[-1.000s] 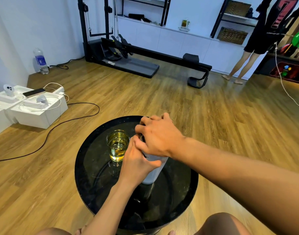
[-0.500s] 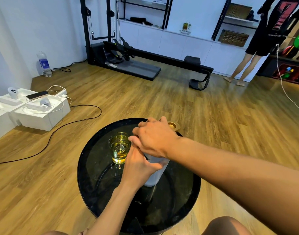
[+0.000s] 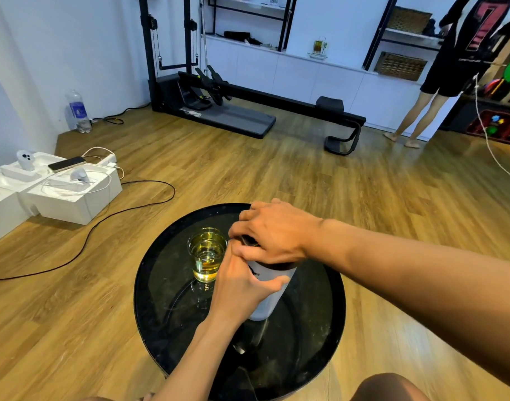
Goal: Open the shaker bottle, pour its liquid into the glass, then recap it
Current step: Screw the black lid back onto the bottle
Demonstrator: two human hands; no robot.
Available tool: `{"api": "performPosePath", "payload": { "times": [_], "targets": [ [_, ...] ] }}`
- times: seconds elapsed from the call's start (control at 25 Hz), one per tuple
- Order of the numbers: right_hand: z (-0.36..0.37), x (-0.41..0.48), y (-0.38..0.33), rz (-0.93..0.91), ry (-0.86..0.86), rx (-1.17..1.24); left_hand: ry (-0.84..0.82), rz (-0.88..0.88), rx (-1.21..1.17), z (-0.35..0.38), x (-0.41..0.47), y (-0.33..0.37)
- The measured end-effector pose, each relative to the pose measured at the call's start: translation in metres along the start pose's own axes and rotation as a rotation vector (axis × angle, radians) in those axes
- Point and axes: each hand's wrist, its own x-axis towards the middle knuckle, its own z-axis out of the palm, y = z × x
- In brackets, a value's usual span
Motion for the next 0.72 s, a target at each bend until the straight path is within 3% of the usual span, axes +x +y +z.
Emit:
{"api": "performPosePath", "payload": {
  "times": [0.12, 0.32, 0.56, 0.72],
  "targets": [
    [-0.005, -0.001, 0.008, -0.079, -0.073, -0.054, 0.017, -0.003, -0.026, 0.000, 0.000, 0.000],
    [0.006, 0.013, -0.007, 0.252, -0.010, 0.050, -0.010, -0.023, -0.050, -0.004, 0.000, 0.002],
    [-0.006, 0.000, 0.008, -0.007, -0.103, 0.089, 0.034, 0.001, -0.041, -0.002, -0.002, 0.003],
    [-0.002, 0.004, -0.002, 0.143, -0.056, 0.144, -0.024, -0.026, -0.082, -0.005, -0.001, 0.000]
  ]
}}
